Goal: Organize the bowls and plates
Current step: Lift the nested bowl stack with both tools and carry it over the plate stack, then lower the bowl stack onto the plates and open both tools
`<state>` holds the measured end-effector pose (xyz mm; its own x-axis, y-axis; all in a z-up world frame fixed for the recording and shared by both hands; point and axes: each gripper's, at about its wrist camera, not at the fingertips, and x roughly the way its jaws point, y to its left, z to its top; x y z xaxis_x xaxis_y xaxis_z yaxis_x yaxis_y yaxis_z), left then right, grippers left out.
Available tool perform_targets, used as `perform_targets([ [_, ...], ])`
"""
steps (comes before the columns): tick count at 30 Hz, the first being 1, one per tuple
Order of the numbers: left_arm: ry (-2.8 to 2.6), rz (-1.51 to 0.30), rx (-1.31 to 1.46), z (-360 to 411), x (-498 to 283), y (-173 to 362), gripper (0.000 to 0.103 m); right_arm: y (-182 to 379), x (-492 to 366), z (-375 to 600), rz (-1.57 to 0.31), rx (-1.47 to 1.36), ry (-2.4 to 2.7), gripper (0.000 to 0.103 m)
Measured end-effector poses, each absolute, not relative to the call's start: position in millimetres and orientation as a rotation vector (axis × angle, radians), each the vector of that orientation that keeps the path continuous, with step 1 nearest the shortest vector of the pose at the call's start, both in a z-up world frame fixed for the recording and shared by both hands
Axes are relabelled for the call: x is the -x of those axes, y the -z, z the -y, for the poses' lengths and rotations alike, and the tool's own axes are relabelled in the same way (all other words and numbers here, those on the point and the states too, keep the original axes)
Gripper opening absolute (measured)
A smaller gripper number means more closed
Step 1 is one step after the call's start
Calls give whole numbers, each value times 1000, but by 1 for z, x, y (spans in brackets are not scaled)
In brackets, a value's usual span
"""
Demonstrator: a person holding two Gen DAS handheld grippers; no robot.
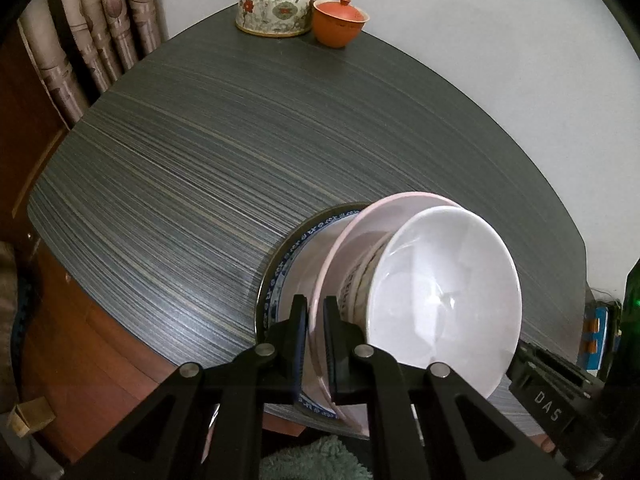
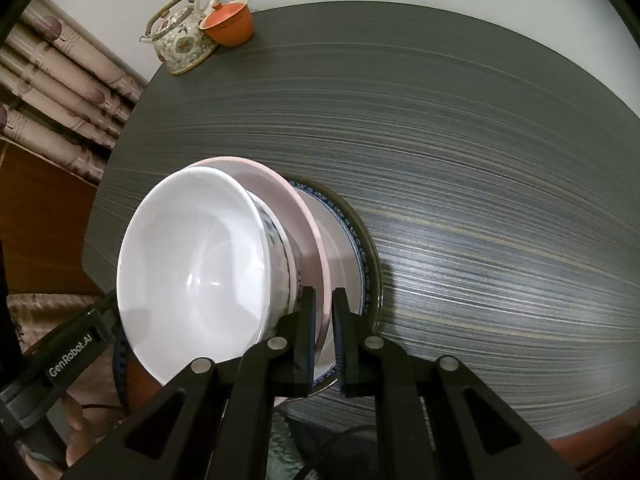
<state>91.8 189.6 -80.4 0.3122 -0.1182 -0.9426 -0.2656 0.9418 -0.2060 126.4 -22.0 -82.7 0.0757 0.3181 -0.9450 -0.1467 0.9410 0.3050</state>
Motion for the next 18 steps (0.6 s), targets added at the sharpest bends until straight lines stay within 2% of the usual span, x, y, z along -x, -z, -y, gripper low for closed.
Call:
perform_targets([
  [11,-118,-1241,340,-186,-87,86,10,80,-123,27,-1459,-167,-367,13],
  [13,-119,-1242,347,-187,-85,87,12,78,-122,29,-1453,-162,-359,17],
  [15,-120,-1240,347,-188,-82,86,13,77,-121,33,-1443,-160,-343,27],
  [18,-126,-1237,354,-189,-80,86,15,75,-119,41,-1434,-185,-338,34],
])
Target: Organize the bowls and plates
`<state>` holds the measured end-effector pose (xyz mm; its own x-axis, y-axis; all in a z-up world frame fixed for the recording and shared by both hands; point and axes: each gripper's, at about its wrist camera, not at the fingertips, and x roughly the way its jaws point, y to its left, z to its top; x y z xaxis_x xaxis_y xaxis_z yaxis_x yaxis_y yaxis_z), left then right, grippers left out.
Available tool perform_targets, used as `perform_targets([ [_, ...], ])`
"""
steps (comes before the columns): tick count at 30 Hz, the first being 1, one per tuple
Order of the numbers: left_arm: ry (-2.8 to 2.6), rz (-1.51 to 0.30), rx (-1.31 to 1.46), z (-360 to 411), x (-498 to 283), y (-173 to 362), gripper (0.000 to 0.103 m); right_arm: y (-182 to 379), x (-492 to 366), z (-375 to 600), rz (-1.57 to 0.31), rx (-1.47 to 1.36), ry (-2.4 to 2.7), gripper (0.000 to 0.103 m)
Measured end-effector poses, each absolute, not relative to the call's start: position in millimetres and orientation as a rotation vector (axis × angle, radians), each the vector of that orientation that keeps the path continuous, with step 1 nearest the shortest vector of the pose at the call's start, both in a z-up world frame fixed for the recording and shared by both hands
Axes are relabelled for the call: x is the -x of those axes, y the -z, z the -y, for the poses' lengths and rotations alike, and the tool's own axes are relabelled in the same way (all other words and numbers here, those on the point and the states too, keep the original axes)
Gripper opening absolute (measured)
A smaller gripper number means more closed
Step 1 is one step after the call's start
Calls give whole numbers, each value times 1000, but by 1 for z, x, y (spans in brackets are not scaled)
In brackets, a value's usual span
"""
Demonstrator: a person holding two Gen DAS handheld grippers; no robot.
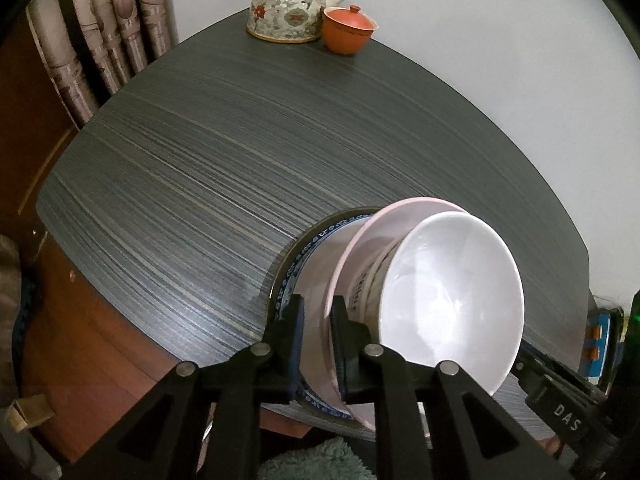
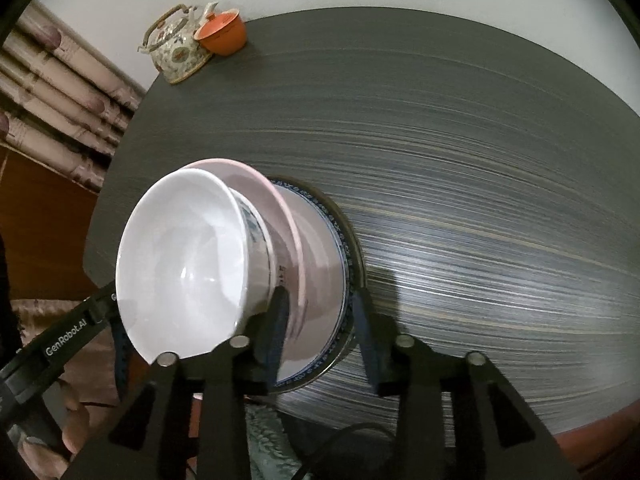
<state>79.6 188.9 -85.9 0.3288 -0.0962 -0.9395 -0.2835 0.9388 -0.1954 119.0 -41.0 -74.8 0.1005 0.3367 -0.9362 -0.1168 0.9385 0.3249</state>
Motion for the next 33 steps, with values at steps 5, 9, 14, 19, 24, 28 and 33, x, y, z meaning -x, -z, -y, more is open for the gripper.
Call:
perform_targets([
  [5,-141,-1217,349,-193,-72,80,27,68,-113,55,-1407,-210,-329,51],
  [9,-168,-1188,331,-195,-59,72,37,64,-105,66,-1382,-220,-324,64],
  [14,-221,-1151,296,-194,-39,63,45,59,-90,70,-1336,-192,-357,77],
  [19,-265,-1101,250,-185,-14,53,50,59,-67,61,-1291,-138,-412,89],
  [24,-275,-1081,160,-162,1,52,50,63,-49,49,-1278,-103,-462,94],
  [28,-259,-1073,119,-147,9,57,50,64,-37,44,-1256,-68,-468,99],
  [33,-255,-1048,73,-133,14,59,50,64,-26,40,-1217,-26,-466,101],
])
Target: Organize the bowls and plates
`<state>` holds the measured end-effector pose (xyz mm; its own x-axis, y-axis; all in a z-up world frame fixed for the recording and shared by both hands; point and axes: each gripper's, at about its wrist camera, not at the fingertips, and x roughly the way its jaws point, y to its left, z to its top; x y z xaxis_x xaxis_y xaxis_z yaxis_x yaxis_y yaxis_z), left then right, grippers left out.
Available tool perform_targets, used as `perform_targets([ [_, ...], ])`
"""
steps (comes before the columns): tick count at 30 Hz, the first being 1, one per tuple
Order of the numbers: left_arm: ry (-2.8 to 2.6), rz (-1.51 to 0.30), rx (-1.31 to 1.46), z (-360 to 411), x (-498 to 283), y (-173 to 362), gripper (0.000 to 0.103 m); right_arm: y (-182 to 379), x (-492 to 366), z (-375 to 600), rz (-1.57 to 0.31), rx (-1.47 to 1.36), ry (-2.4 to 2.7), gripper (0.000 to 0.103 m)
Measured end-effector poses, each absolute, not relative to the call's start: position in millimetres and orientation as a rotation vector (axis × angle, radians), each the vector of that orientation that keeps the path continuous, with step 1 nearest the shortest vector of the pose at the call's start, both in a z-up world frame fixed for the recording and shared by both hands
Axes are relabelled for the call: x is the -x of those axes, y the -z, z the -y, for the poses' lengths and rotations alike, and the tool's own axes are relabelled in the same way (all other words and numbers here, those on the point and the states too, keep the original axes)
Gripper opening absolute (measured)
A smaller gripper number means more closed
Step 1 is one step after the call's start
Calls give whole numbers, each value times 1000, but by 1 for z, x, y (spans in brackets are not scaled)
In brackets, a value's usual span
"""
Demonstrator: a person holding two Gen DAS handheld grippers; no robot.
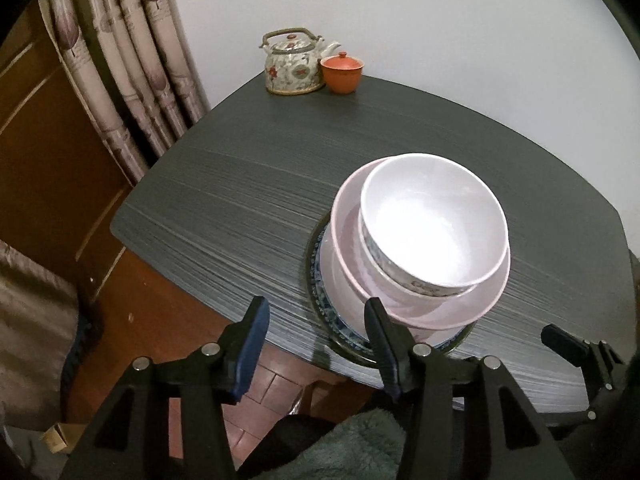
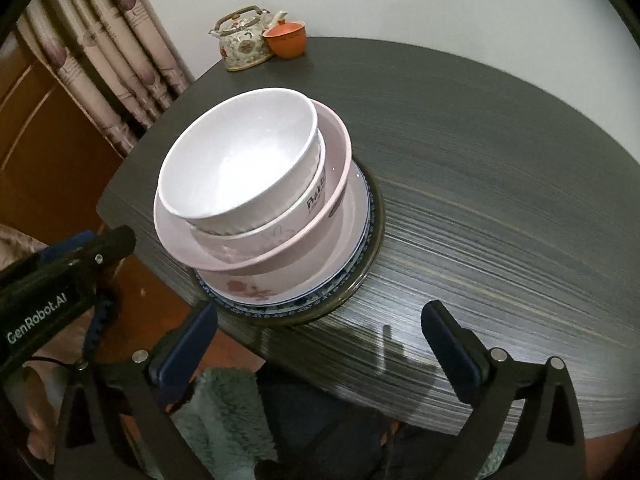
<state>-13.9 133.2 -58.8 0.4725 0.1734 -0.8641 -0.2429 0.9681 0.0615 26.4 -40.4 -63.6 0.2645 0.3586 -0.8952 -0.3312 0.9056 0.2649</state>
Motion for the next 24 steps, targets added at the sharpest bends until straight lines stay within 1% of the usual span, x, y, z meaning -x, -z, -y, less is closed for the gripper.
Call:
perform_targets([
  [24,-245,-1065,72,-128,18,65,50,70,-19,27,-1213,4,-498,102],
])
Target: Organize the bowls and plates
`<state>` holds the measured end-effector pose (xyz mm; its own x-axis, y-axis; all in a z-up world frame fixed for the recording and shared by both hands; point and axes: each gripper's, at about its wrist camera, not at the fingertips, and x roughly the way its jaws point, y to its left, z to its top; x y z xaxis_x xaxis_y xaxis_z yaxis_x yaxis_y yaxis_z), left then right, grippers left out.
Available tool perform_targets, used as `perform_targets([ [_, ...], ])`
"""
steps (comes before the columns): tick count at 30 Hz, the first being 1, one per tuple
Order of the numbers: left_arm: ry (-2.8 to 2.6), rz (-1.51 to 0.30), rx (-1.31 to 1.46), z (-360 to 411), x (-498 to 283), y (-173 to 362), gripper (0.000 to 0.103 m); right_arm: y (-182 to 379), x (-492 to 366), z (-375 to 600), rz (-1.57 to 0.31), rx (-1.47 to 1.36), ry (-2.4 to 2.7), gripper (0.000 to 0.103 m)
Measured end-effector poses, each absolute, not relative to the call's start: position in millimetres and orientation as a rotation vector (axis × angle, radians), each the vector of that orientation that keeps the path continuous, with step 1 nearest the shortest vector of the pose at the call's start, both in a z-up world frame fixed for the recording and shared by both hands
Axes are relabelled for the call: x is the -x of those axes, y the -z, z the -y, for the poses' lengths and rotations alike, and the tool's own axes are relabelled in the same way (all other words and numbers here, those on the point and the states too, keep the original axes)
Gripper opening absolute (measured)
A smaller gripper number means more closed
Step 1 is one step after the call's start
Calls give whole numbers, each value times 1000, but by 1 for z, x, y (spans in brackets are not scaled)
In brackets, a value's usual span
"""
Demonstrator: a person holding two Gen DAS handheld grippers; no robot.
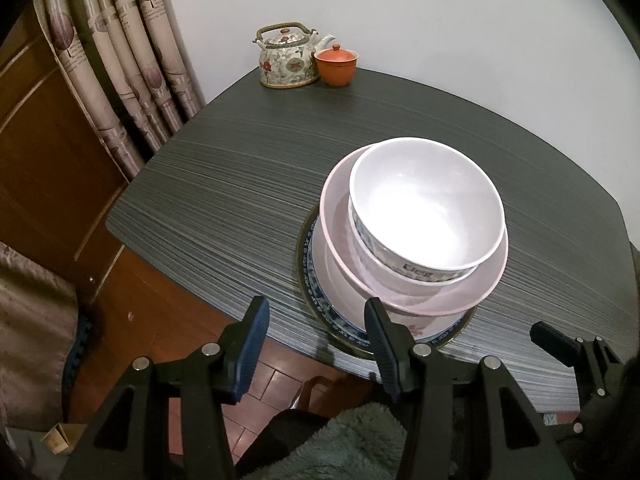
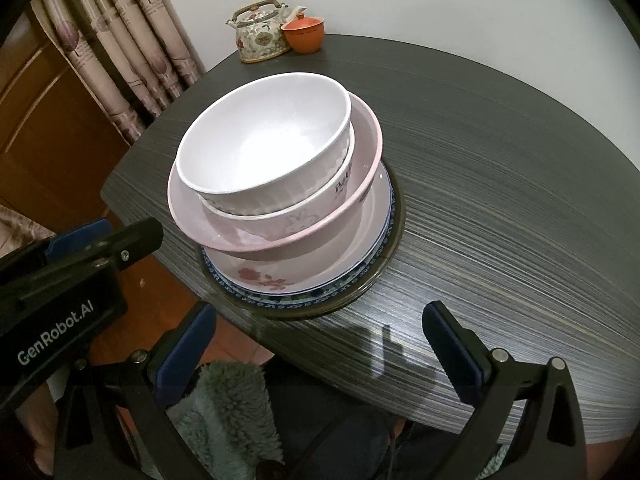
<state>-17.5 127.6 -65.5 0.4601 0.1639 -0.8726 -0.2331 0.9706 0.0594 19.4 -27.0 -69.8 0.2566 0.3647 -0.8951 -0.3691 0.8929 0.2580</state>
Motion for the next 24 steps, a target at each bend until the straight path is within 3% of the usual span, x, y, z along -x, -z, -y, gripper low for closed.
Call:
perform_targets([
  [24,-256,-1051,68,-122,26,65,50,69,-13,25,-1212,2,-505,102],
])
